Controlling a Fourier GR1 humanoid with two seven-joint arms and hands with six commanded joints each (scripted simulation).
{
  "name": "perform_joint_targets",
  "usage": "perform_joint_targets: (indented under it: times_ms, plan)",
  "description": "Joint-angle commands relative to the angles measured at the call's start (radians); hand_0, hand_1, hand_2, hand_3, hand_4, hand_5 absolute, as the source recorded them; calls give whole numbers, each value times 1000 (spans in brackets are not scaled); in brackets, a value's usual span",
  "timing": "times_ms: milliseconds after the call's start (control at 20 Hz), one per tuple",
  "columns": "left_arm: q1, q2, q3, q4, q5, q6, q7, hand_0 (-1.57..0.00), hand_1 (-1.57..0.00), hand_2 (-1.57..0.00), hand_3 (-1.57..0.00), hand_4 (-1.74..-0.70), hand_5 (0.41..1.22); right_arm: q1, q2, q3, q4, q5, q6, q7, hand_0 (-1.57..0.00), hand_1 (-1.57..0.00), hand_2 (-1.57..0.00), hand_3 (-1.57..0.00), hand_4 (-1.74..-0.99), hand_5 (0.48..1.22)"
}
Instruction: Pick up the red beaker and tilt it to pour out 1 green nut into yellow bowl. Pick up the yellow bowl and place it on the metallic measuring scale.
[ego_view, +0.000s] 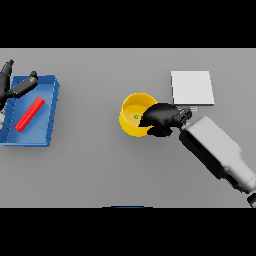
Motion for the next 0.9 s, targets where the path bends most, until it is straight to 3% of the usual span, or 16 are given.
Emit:
perform_joint_targets:
  times_ms: [0, 150, 400, 550, 750, 850]
  plan:
    - [-1, -2, -2, 8, -3, 0, -2, 1, 1, 1, 1, -801, 724, -1, 0, -8, -16, -8, 4, 15, -1534, -1531, -1490, -1192, -1729, 1212]
    - [4, 9, 0, 1, -2, -5, -2, 1, 1, 1, 1, -798, 721, -21, -53, -39, -93, -41, 61, 31, -1552, -1551, -1506, -1377, -1731, 1216]
    - [7, 8, 4, -8, 5, -3, -10, 1, 1, 1, 1, -803, 723, -38, -96, -93, -176, -67, 107, 125, -1565, -1564, -1550, -1286, -1723, 1219]
    - [-2, 10, 3, -11, -3, 4, -3, 1, 1, 1, 1, -805, 723, -34, -111, -117, -209, -95, 131, 147, -1568, -1568, -1560, -1248, -1720, 1219]
    - [-4, 28, 11, -26, 1, 0, -3, 1, 1, 1, 1, -809, 735, -74, -158, -124, -179, -62, 82, 98, -1570, -1570, -1567, -1318, -1720, 1220]
    - [15, 35, 9, -49, 6, 11, 7, 1, 1, 1, 1, -808, 742, -102, -177, -148, -138, -52, 57, 105, -1570, -1570, -1568, -1298, -1720, 1221]
